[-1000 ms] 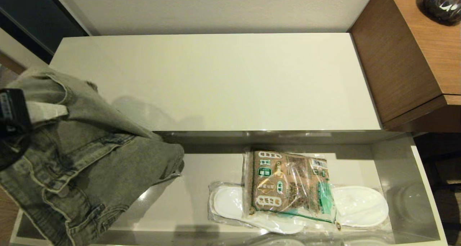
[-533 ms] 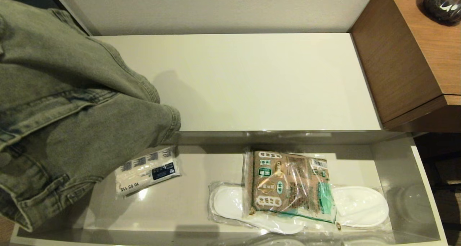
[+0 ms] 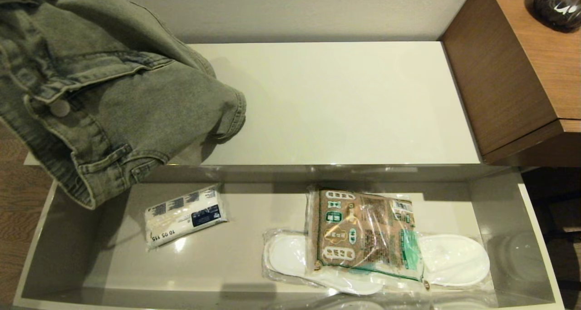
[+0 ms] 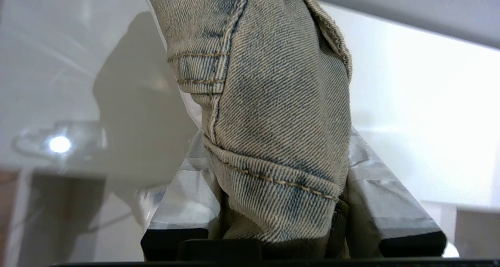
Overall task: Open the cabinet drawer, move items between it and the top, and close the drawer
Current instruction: Place the shorts on the table
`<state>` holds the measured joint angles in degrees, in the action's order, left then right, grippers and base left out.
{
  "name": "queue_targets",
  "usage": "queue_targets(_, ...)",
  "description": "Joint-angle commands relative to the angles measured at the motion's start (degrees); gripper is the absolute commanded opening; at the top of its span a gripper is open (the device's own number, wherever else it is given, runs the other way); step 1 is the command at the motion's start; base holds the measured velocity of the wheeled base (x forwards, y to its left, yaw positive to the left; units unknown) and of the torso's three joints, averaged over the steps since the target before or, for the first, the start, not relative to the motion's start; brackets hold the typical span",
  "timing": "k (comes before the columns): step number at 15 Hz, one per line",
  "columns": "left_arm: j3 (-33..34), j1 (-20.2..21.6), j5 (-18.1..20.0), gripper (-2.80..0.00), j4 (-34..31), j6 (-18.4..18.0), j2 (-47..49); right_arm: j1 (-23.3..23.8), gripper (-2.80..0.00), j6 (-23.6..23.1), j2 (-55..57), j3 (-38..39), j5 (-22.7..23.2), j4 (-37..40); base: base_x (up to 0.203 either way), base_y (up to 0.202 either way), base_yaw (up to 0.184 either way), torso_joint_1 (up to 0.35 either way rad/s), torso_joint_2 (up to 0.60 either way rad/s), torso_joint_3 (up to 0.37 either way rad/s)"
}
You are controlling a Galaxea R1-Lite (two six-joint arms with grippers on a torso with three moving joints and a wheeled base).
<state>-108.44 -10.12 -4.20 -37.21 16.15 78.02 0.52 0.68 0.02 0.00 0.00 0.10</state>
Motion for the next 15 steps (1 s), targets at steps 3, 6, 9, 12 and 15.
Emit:
queue_targets(3,-1.77,-0.03,-2.18,-2.8,10.09,-0.13,15.79,0.0,-2.8,0.02,-0.11,0.18,0.0,-0.01,0.0,0.0,0.0,0.0,0.0,0.0)
queue_targets(6,-1.78,-0.69,-4.07,-2.8,13.74,0.02,19.45,0.0,-2.8,0.02,-0.11,0.18,0.0,-0.01,0.0,0.0,0.0,0.0,0.0,0.0)
queue_targets(9,-1.82,-0.91,-4.67,-2.8,16.83,0.15,22.51,0.0,-2.8,0.02,-0.11,0.18,0.0,-0.01,0.0,0.0,0.0,0.0,0.0,0.0)
queue_targets(12,-1.82,-1.11,-7.68,-2.8,23.11,-2.09,29.78,0.0,-2.8,0.02,-0.11,0.18,0.0,-0.01,0.0,0.0,0.0,0.0,0.0,0.0)
queue_targets(15,-1.87,-1.22,-10.48,-2.8,21.04,-3.05,31.31,0.0,-2.8,0.02,-0.11,0.18,0.0,-0.01,0.0,0.0,0.0,0.0,0.0,0.0)
